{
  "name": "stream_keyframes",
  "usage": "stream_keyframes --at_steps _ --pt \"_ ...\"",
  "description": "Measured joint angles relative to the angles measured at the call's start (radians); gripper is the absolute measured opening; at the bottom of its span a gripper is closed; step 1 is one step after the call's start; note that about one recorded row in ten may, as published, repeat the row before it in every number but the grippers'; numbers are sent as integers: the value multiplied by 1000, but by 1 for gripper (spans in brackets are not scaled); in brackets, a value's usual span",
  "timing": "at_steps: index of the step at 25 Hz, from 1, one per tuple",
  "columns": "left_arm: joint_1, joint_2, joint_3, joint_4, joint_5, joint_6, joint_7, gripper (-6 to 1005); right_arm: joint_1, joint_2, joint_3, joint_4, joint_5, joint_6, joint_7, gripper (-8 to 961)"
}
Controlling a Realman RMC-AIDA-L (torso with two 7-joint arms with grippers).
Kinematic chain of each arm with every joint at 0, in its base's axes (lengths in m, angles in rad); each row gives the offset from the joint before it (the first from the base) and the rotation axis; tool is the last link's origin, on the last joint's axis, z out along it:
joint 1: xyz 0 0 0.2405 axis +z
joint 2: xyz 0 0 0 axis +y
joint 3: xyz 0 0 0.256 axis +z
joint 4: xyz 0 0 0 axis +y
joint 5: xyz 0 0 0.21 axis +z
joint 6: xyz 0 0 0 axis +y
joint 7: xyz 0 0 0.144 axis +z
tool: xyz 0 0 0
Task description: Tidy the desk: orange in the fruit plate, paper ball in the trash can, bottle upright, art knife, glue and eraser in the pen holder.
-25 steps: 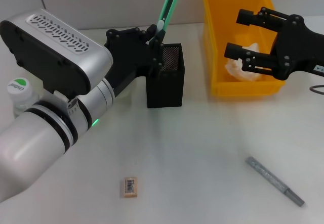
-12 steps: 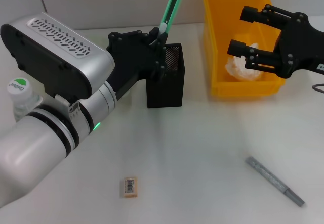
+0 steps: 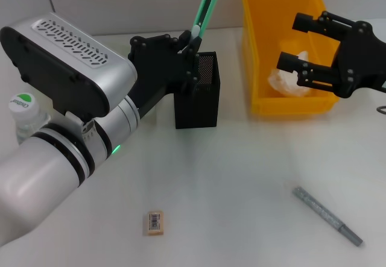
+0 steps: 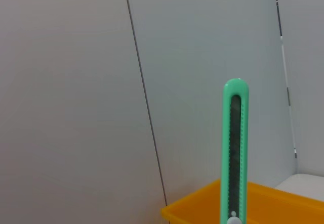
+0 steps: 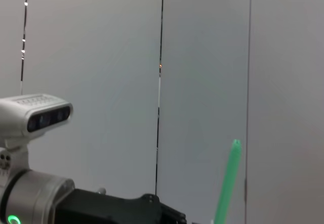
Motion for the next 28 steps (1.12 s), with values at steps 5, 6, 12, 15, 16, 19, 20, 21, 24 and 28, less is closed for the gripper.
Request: stream_keyframes --at_steps 5,6,12,15,16,19,20,21,24,28 --pt "0 1 -5 4 0 7 5 100 -23 -2 0 -38 -54 32 -3 762" --pt "0 1 -6 5 0 8 4 100 -28 -2 0 -60 -77 43 -3 762" --pt "0 2 -8 6 -1 13 2 101 -52 2 0 -243 -233 90 45 761" --pt "0 2 -8 6 -2 16 1 101 -55 2 -2 -285 -262 90 59 761" --pt "0 2 -8 5 -2 18 1 101 -56 2 -4 -306 -277 90 66 761" --pt "0 2 -8 4 -2 20 0 101 -58 4 -13 -358 -311 89 92 761" --pt "0 2 -8 3 -2 20 0 101 -58 4 -15 -368 -315 87 99 761" --pt "0 2 -8 2 -2 20 0 101 -58 4 -18 -376 -316 84 102 761" --pt "0 2 -6 1 -2 21 0 101 -58 4 -24 -383 -317 81 104 761" --pt "2 3 -8 5 -1 44 8 101 -57 6 -26 -373 -316 81 104 761"
